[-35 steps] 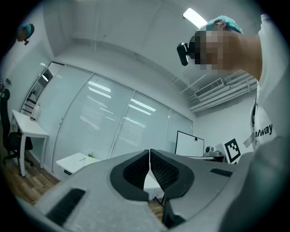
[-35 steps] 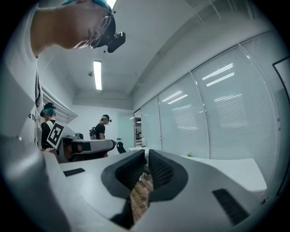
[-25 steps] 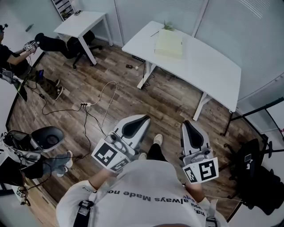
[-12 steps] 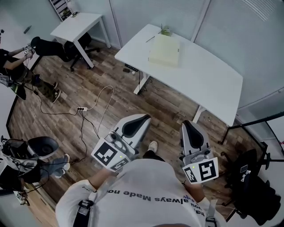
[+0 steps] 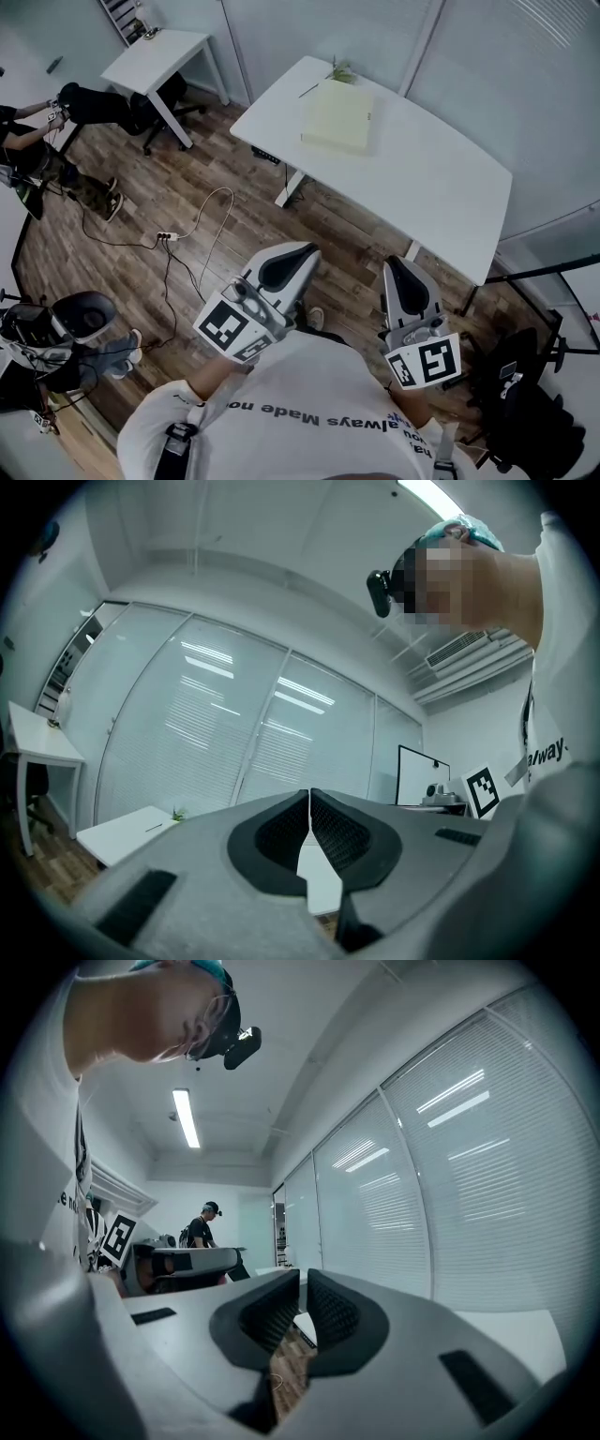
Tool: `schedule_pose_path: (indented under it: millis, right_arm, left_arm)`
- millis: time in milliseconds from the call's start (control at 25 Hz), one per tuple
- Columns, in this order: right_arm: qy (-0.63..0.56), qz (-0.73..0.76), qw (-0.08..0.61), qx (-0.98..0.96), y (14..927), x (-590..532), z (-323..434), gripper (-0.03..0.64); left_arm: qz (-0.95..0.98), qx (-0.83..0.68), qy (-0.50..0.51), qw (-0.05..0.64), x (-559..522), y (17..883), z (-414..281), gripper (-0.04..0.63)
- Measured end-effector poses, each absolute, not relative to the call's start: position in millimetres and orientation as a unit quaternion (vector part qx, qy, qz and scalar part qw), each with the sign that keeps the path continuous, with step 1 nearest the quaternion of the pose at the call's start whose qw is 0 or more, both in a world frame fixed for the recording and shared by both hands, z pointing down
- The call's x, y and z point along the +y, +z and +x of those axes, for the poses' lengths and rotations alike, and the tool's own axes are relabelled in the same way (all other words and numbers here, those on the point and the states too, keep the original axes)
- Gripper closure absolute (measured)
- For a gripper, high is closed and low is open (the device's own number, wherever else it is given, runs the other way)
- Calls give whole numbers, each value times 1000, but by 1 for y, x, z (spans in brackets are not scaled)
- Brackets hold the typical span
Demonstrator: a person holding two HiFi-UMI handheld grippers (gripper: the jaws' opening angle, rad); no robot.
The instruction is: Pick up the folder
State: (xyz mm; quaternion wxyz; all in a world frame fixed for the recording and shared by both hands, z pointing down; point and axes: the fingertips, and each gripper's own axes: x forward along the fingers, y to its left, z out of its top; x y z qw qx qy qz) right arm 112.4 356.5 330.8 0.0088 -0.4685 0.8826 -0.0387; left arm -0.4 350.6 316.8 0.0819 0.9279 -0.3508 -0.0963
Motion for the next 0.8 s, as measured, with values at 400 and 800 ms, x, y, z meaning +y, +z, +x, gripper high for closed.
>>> schedule_pose_path:
  millis: [400, 800]
  right_arm:
    - [-40, -466, 8, 884, 336, 297, 117, 586]
    - [-39, -477, 1, 878, 336, 205, 101, 586]
  left_arm:
    - [928, -351, -95, 84, 289, 324, 8, 578]
    - [932, -339, -95, 89, 195, 323, -8, 578]
